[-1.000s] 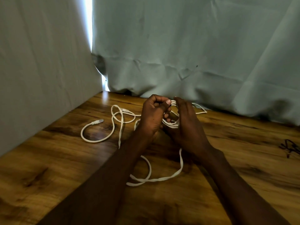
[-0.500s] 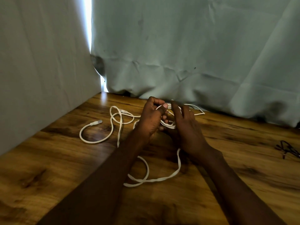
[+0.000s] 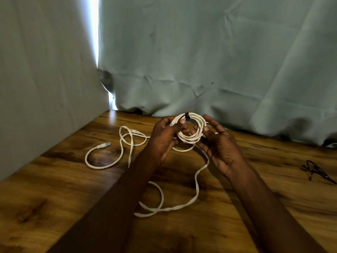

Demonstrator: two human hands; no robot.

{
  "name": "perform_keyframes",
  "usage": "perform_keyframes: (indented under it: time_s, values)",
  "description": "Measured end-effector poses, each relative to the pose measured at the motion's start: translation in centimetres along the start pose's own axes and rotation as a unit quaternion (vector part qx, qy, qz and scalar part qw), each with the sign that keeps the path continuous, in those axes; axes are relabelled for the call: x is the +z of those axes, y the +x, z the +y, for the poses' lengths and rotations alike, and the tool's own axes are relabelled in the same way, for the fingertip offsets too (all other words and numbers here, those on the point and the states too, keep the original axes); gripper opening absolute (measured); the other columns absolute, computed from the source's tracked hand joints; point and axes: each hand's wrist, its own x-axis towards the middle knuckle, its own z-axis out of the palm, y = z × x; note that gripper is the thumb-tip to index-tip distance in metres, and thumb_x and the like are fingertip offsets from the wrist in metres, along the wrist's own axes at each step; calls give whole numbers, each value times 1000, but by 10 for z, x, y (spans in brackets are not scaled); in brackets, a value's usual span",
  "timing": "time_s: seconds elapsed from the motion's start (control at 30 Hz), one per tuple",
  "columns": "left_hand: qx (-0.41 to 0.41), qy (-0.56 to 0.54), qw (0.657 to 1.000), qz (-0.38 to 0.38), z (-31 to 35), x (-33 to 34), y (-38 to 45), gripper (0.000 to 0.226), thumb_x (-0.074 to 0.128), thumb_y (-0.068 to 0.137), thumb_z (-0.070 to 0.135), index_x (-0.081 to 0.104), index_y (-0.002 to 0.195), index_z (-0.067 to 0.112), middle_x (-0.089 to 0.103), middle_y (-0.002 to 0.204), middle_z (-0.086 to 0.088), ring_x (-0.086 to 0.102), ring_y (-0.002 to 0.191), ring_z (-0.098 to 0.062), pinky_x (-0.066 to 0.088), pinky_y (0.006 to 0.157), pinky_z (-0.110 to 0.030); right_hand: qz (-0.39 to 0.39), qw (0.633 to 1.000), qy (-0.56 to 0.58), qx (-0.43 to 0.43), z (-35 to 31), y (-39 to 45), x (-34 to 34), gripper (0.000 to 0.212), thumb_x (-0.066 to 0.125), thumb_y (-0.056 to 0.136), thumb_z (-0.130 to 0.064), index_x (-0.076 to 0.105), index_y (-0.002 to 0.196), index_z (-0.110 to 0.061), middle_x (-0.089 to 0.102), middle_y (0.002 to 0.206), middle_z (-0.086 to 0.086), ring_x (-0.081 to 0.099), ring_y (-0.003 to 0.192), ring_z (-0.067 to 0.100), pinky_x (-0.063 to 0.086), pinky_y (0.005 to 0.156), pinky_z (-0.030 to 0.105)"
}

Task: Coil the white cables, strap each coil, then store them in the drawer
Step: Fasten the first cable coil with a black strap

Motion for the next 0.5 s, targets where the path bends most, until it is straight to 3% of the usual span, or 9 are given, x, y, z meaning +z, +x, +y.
perform_keyframes:
  time_s: [0.1, 0.2, 0.33, 0.5]
  values:
    - [-9, 7, 1000, 11, 1, -2, 0, 26, 64, 96, 4, 62, 122, -2, 70, 104, -25, 71, 95, -35, 58, 90, -51, -22, 999, 19, 26, -1, 2, -3, 48, 53, 98, 5, 64, 137, -21, 73, 118, 16, 73, 98, 30, 63, 84, 47]
    - [-14, 1, 1000, 14, -1, -2, 2, 26, 65, 93, -4, 63, 119, -3, 70, 112, -29, 72, 97, -36, 60, 89, -49, -21, 999, 31, 38, -2, 2, -3, 44, 51, 98, 7, 67, 132, -15, 75, 117, 16, 75, 94, 30, 65, 75, 43]
    - [-12, 88, 995, 49, -10, -6, 4, 26, 72, 87, -6, 69, 110, 3, 74, 109, -23, 73, 102, -38, 60, 89, -51, 25, 1000, 10, 10, -1, 1, -1, 39, 49, 96, 14, 73, 116, -10, 79, 104, 10, 76, 87, 24, 64, 66, 33]
    - [-41, 61, 995, 61, -6, -4, -1, 19, 73, 85, -8, 71, 101, 2, 77, 96, -19, 76, 86, -31, 63, 75, -45, 82, 996, -28, -6, -1, 1, -3, 40, 51, 94, 16, 76, 109, -12, 79, 89, 6, 74, 70, 14, 62, 60, 28]
